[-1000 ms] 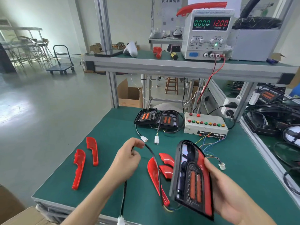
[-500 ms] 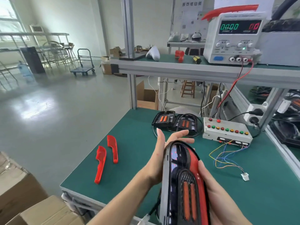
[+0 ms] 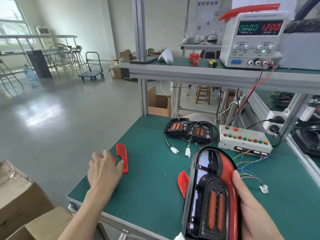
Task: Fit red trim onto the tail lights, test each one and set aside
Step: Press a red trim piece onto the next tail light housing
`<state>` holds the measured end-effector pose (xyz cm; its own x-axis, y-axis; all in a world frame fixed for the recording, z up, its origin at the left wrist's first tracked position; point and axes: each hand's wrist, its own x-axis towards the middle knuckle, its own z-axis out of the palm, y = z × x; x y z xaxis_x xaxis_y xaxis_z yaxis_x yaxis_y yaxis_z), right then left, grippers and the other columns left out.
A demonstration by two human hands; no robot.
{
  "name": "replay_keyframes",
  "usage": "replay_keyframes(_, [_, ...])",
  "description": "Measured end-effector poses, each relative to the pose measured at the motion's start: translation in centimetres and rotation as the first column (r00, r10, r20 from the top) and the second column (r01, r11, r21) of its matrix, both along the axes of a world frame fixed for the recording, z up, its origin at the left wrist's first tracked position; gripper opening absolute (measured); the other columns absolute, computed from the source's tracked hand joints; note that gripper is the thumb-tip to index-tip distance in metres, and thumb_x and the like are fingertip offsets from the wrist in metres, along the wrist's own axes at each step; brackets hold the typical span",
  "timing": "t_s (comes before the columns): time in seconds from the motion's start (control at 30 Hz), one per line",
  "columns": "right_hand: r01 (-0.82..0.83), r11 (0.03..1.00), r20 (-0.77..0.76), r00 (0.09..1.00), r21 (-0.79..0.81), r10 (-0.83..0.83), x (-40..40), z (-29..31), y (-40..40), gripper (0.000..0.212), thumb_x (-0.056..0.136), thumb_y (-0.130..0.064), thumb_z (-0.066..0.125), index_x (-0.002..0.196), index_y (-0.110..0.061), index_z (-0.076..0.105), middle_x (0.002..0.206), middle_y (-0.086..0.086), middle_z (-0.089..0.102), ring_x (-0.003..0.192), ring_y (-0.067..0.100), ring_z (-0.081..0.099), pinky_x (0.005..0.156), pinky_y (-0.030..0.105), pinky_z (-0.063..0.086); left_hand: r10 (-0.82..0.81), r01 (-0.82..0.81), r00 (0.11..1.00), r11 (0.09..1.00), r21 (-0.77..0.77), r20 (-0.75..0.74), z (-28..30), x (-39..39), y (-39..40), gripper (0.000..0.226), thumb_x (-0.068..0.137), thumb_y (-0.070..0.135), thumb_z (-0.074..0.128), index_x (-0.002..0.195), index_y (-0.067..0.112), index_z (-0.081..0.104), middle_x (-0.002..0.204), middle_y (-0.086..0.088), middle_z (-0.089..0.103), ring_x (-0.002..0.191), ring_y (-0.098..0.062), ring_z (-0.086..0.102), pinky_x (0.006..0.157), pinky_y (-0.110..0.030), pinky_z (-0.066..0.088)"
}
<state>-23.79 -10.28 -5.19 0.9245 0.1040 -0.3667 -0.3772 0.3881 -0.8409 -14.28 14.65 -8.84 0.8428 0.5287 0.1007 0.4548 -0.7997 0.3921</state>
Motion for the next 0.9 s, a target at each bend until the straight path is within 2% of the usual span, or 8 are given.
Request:
replay_keyframes(0.13, [-0.095, 0.967, 0.039, 0.995, 0.238, 0.089, 0.6, -0.6, -8.0, 0.098, 0.062, -0.068, 0.087, 0.136, -0.008, 0.063, 0.137, 0.024, 0.062, 0.123, 0.044, 0.062, 0.098, 0.060, 0.051, -0.019, 0.016, 0.993, 0.999, -0.028, -0.112, -2.0, -0.7, 1.4, 0.049, 0.093, 0.038, 0.069, 0.124, 0.006, 0.050, 0.120, -0.020, 0.055, 0.109, -0.043, 0.060, 0.083, -0.044, 0.047])
replay_keyframes(0.2, [-0.010, 0.991, 0.205, 0.979, 0.133, -0.018, 0.3, 0.1, -9.8, 0.090, 0.100, -0.068, 0.040, 0.156, -0.002, 0.016, 0.160, 0.026, 0.031, 0.150, 0.040, 0.031, 0.122, 0.056, 0.017, -0.010, 0.007, 0.997, 0.999, -0.039, -0.073, -2.6, -0.8, 1.7, 0.039, 0.094, 0.026, 0.068, 0.121, 0.002, 0.052, 0.117, -0.024, 0.061, 0.107, -0.045, 0.062, 0.083, -0.045, 0.048])
replay_keyframes(0.27, [-0.047, 0.930, 0.233, 0.972, 0.365, -0.042, -0.2, -0.1, -11.5, 0.085, 0.102, -0.068, -0.001, 0.154, -0.001, -0.007, 0.164, 0.027, 0.008, 0.155, 0.038, 0.009, 0.121, 0.048, -0.010, 0.003, -0.004, 1.000, 0.999, -0.047, -0.018, -2.8, -0.9, 1.9, 0.029, 0.095, 0.017, 0.063, 0.115, -0.002, 0.055, 0.111, -0.028, 0.064, 0.103, -0.048, 0.062, 0.081, -0.046, 0.047])
replay_keyframes(0.33, [0.082, 0.943, 0.092, 0.989, 0.324, -0.118, -0.5, -0.7, -11.7, 0.082, 0.102, -0.065, 0.022, 0.154, -0.001, 0.022, 0.160, 0.025, 0.026, 0.148, 0.039, 0.034, 0.121, 0.059, 0.015, 0.023, -0.020, 0.999, 0.997, -0.077, 0.047, -2.5, -1.1, 2.1, 0.025, 0.098, 0.013, 0.056, 0.115, -0.005, 0.057, 0.107, -0.032, 0.066, 0.101, -0.050, 0.062, 0.081, -0.048, 0.045])
replay_keyframes(0.43, [0.168, 0.966, 0.009, 0.985, 0.197, -0.173, -0.2, -0.5, -13.1, 0.064, 0.079, -0.065, 0.061, 0.113, -0.014, 0.078, 0.125, 0.021, 0.070, 0.105, 0.042, 0.072, 0.072, 0.057, 0.061, 0.048, -0.001, 0.980, 0.972, -0.236, 0.194, -0.6, -2.2, 1.5, 0.027, 0.102, 0.014, 0.052, 0.124, 0.001, 0.061, 0.092, -0.019, 0.071, 0.085, -0.039, 0.067, 0.072, -0.042, 0.046])
replay_keyframes(0.57, [0.201, 0.979, 0.002, 0.980, 0.041, -0.201, 0.1, -0.3, -11.3, 0.050, 0.076, -0.061, 0.065, 0.095, -0.017, 0.082, 0.106, 0.021, 0.076, 0.091, 0.043, 0.076, 0.065, 0.055, 0.062, 0.044, 0.312, 0.908, 0.593, -0.742, 0.417, 3.3, -5.0, -3.3, 0.017, 0.104, 0.004, 0.052, 0.115, 0.008, 0.063, 0.075, -0.007, 0.068, 0.055, -0.016, 0.066, 0.054, -0.031, 0.058])
replay_keyframes(0.7, [0.188, 0.979, 0.089, 0.979, -0.083, -0.181, -0.2, 0.2, -8.9, 0.047, 0.080, -0.059, 0.064, 0.100, -0.020, 0.081, 0.103, 0.019, 0.077, 0.091, 0.038, 0.077, 0.064, 0.046, 0.063, -0.130, 0.591, 0.805, 0.262, -0.763, 0.579, 5.5, -8.2, -9.5, 0.023, 0.099, 0.003, 0.056, 0.115, 0.015, 0.067, 0.080, -0.010, 0.074, 0.067, -0.019, 0.070, 0.064, -0.023, 0.059])
replay_keyframes(0.9, [0.172, 0.955, 0.212, 0.970, -0.243, -0.120, -0.5, -0.5, -8.0, 0.048, 0.079, -0.062, 0.065, 0.110, -0.028, 0.078, 0.107, 0.012, 0.078, 0.101, 0.030, 0.076, 0.103, 0.051, 0.052, -0.384, 0.703, 0.701, 0.231, -0.672, 0.601, 5.3, -10.5, -14.2, 0.030, 0.096, 0.014, 0.067, 0.111, 0.040, 0.071, 0.086, -0.007, 0.075, 0.077, -0.017, 0.069, 0.070, -0.024, 0.055])
